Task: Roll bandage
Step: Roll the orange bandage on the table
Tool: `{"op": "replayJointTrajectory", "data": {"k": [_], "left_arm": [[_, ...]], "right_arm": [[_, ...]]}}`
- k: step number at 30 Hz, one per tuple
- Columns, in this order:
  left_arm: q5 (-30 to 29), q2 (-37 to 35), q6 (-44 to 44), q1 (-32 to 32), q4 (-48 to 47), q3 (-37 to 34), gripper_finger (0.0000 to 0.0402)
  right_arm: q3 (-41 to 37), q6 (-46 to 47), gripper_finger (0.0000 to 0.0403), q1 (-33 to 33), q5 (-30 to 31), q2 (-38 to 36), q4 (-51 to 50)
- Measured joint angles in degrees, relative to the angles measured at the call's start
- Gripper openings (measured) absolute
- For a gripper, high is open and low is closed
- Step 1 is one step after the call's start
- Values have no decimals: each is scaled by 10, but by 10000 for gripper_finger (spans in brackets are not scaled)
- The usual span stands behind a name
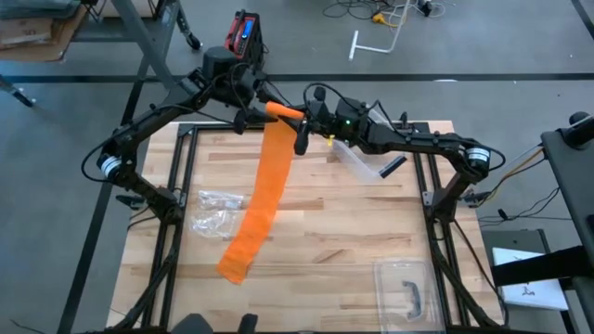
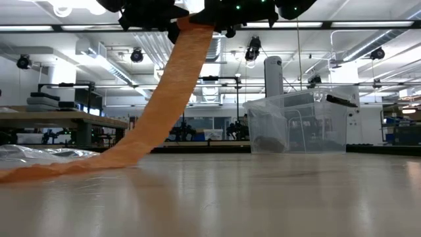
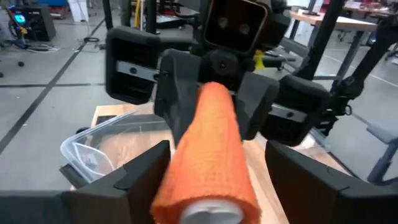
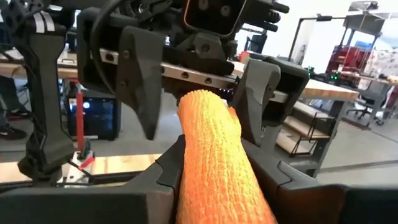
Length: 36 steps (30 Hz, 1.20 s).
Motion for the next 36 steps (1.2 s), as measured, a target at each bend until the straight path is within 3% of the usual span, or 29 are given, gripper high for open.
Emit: {"op": "replayJointTrajectory", "data": {"k": [4,8,13,17,21,28,36], "left_arm": [[-7,0,1,6,0,0,224],[-6,0,8,10,-1,0,171],[-13,0,33,15,-3,0,85],[-14,0,58,16,-5,2,34],[-15,-2,87,16,-9,7,32],[11,-7,156,17,-11,8,69],[15,-9,168,18,-16,9,36]], "right_arm": [[0,29,107,2,3,0,2],[0,64,108,4,4,0,2],[0,173,111,4,1,0,0],[-1,265,140,8,-7,0,1],[-1,371,185,8,-27,0,6],[0,528,259,9,-54,-4,4],[-1,555,285,10,-72,-3,17]]}}
